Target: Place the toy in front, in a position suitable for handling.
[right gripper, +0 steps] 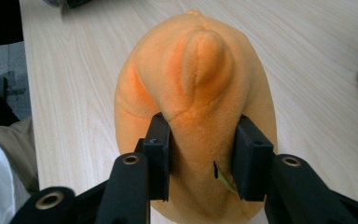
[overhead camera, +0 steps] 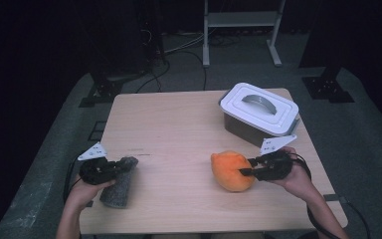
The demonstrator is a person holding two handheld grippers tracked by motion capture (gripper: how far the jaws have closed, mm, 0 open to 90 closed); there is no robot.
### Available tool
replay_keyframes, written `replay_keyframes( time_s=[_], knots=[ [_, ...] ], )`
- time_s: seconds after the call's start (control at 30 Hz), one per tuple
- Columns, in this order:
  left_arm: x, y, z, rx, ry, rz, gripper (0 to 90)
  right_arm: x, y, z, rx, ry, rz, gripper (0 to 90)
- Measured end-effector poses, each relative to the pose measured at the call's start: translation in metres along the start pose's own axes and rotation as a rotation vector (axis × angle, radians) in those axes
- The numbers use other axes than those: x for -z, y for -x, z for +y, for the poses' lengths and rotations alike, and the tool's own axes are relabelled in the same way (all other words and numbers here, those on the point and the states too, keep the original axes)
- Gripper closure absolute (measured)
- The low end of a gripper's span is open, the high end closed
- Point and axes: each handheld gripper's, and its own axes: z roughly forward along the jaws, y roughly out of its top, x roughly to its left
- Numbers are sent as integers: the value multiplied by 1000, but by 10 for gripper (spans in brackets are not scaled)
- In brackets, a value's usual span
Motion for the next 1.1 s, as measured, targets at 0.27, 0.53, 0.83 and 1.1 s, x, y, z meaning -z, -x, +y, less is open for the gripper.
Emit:
replay_keyframes(
  time_s=[0.27, 0.53, 0.83, 1.1],
  knots=[
    [-40, 10, 0, -2, -27, -38, 729, -20, -17, 17, 31, -23, 24, 537],
    [-51, 23, 5, -15, -14, -68, 609, -39, -42, 28, 37, -9, 128, 443],
    [-52, 30, 1, -4, 0, -97, 544, -39, -67, 23, 75, -35, 203, 468],
    [-53, 39, 1, -17, 10, -106, 479, -30, -73, 20, 103, -25, 246, 474]
  ],
)
